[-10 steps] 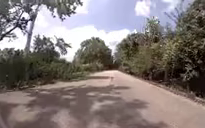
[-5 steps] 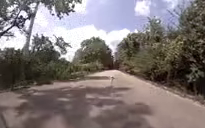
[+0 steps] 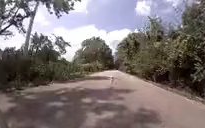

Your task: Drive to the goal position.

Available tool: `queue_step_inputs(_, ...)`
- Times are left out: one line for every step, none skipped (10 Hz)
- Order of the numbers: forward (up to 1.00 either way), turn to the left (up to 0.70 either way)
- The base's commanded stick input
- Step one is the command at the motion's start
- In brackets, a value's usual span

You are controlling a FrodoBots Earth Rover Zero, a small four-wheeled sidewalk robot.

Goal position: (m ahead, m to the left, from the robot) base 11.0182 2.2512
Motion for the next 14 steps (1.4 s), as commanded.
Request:
queue_step_inputs(0.5, 0.0)
queue_step_inputs(0.5, 0.0)
queue_step_inputs(0.5, 0.0)
queue_step_inputs(0.5, 0.0)
queue_step_inputs(0.5, 0.0)
queue_step_inputs(0.5, 0.0)
queue_step_inputs(0.5, 0.0)
queue_step_inputs(0.5, 0.0)
queue_step_inputs(0.5, 0.0)
queue_step_inputs(0.5, 0.0)
queue_step_inputs(0.5, 0.0)
queue_step_inputs(0.5, 0.0)
queue_step_inputs(0.5, 0.0)
queue_step_inputs(0.5, 0.0)
